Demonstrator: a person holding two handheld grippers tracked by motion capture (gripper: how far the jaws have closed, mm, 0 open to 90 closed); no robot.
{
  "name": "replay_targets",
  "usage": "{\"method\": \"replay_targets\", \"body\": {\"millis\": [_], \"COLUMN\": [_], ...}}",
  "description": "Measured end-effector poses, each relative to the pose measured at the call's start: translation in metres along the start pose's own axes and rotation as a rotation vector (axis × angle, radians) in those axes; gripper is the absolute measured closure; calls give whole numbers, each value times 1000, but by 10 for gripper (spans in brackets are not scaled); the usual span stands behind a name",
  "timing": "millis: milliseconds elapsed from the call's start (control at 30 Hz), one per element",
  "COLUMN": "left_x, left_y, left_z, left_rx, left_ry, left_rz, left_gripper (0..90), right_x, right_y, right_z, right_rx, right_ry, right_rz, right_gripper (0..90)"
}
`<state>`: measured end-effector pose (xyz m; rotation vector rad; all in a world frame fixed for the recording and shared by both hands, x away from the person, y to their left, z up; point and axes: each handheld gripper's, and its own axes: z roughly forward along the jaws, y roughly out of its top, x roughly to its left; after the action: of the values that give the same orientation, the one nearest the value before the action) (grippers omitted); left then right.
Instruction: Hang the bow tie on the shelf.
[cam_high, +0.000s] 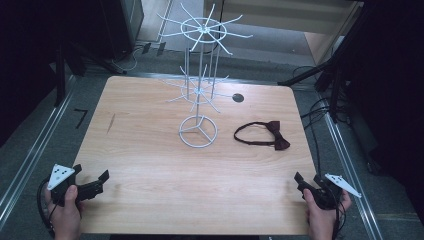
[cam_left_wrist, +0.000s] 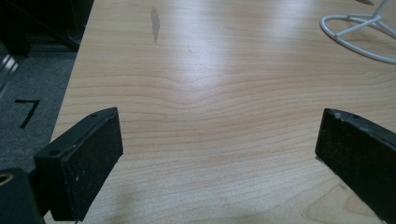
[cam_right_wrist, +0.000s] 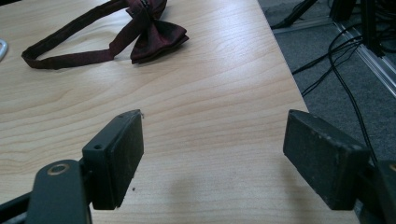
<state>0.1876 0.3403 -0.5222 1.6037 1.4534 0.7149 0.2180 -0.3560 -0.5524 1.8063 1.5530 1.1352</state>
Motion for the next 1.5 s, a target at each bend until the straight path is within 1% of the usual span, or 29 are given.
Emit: {"method": "replay_targets", "body": {"millis": [100,267,333,367,400,433,467,500,567,600,633,667,700,733,767,800,867,900,933,967,1000,1067,1100,1167,1200,1233,1267,1300,1500], "left_x": [0,1,1,1,1,1,1,1,2,2,2,1,0,0,0,-1,-1,0,0,0,0,0,0,0,1,1,1,1,1], "left_y": [0,0,0,0,0,0,0,0,0,0,-1,-1,-1,0,0,0,0,0,0,0,0,0,0,0,0,0,0,0,0], "left_z": [0,1,1,1,0,0,0,0,-1,-1,-1,-1,-1,-1,0,0,0,0,0,0,0,0,0,0,0,0,0,0,-1], "left_rx": [-2,5,9,7,5,5,1,1,-1,-11,-14,-15,-13,-6,0,1,2,2,-2,-2,-2,-4,-4,-5,-8,-8,-7,-7,-8], "left_ry": [1,8,10,10,6,4,2,2,-1,-3,0,0,4,5,5,5,6,5,3,2,1,4,4,5,3,3,3,3,1], "left_rz": [-4,-18,-13,-12,-12,-12,-12,-12,-12,-15,-12,-13,-8,2,9,13,14,9,4,0,-1,1,1,0,-1,-1,-2,-2,-2], "left_gripper": [14,14,14,14,14,14,14,14,15,14,14,14,14,14,14,14,15,15,14,14,14,14,14,14,14,14,14,14,14], "right_x": [1,5,6,7,9,13,14,14,19,21,26,26,33,33,36,40,47,47,50,52,56,59,59,62,65,65,68,68,76], "right_y": [0,0,2,4,7,14,17,17,25,28,35,35,42,42,46,50,62,62,67,71,79,85,85,92,100,100,106,106,119], "right_z": [1,1,-1,-1,-2,-3,-3,-3,-2,-1,2,2,5,5,7,10,18,18,22,26,33,41,41,50,59,59,67,67,89], "right_rx": [4,18,27,31,42,47,52,52,63,66,74,74,82,82,88,96,130,130,148,166,200,239,239,286,334,334,371,371,457], "right_ry": [-11,-37,-26,-27,-32,-33,-30,-30,-24,-17,-10,-10,-2,-2,-3,-2,1,1,-3,-8,-11,6,6,23,10,10,18,18,0], "right_rz": [-3,-28,-2,0,-7,-36,-50,-50,-71,-75,-72,-72,-90,-90,-107,-114,-144,-144,-152,-165,-199,-220,-220,-226,-244,-244,-244,-244,-270], "right_gripper": [209,209,207,207,207,207,205,205,200,199,198,198,197,197,197,196,193,193,193,193,202,226,226,251,259,259,275,275,293]}}
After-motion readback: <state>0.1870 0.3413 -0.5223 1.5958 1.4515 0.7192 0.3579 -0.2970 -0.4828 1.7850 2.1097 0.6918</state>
